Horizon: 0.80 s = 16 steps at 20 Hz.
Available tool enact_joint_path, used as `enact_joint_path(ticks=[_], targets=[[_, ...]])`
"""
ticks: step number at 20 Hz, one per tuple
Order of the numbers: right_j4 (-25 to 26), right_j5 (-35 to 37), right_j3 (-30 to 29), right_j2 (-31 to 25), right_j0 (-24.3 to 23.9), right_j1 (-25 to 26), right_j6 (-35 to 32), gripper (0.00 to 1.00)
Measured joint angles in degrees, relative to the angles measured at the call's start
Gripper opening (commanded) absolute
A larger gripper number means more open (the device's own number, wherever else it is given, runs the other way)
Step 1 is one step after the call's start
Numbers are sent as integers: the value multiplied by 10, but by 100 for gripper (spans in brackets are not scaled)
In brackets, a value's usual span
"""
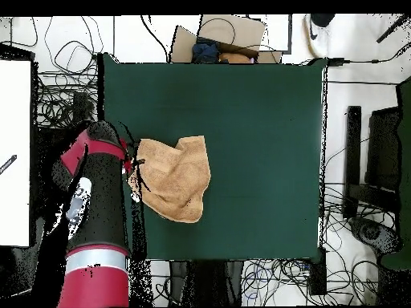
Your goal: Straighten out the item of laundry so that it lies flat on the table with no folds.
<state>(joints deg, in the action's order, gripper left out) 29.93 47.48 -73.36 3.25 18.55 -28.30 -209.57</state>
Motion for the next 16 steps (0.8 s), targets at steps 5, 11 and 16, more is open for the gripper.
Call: enact_joint_path(ticks=[5,11,16], targets=[[0,0,0,0,4,11,0,100],[0,0,5,0,6,30,0,100],[0,0,15,0,9,46,0,100]])
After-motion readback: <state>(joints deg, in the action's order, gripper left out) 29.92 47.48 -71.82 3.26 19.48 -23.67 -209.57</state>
